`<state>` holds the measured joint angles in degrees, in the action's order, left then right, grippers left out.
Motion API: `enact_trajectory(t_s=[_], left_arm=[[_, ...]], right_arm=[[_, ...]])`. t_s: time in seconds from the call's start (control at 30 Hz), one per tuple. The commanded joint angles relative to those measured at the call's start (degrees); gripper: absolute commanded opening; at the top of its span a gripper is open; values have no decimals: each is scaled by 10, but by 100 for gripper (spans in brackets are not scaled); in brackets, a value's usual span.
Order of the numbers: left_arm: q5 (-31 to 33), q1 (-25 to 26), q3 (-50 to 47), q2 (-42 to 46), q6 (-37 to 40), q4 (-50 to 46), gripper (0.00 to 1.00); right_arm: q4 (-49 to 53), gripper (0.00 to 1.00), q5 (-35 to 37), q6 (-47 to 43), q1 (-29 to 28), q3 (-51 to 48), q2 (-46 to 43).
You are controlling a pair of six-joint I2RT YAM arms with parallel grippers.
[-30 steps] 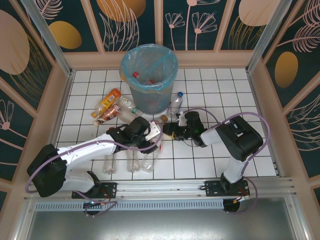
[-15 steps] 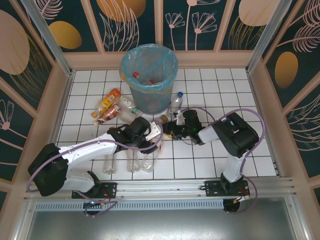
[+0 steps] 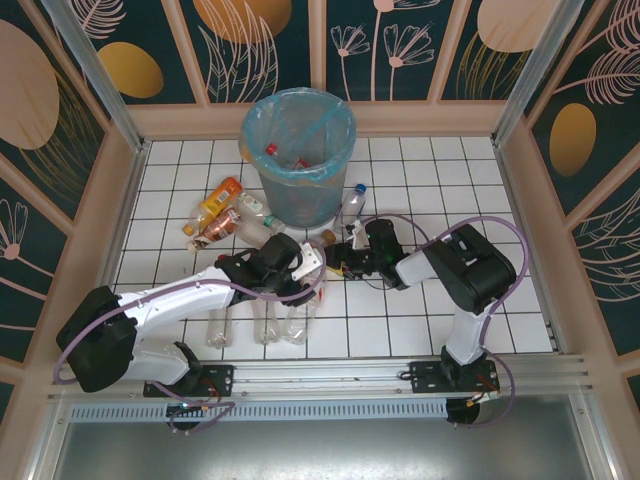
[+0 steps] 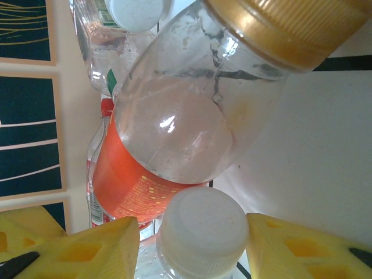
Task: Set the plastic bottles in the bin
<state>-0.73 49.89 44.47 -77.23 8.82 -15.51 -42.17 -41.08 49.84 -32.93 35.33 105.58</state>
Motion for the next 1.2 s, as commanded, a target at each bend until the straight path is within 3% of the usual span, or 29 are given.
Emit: enact_trajectory(t_s=[0.0, 0.17, 0.43, 0.63, 0.77, 0.87, 1.17], left_arm=[[10, 3, -1, 15, 9, 16, 72], [8, 3, 6, 13, 9, 18, 72], [3, 2, 12, 19, 6, 34, 73], [14, 3, 18, 34, -9, 56, 73], [-13, 3, 19, 27, -14, 72, 73], [-18, 3, 37, 23, -18, 72, 73], [-9, 3, 105, 103, -74, 112, 74]], right_arm=[[18, 50, -1, -8, -4, 4, 24], [17, 45, 4, -11, -3, -5, 17], [24, 29, 14, -22, 11, -21, -17], [31, 25, 33, -30, 13, -47, -81], [41, 24, 35, -47, 33, -55, -119], [66, 24, 55, -67, 35, -62, -173], [283, 22, 173, -186, 35, -12, -399]])
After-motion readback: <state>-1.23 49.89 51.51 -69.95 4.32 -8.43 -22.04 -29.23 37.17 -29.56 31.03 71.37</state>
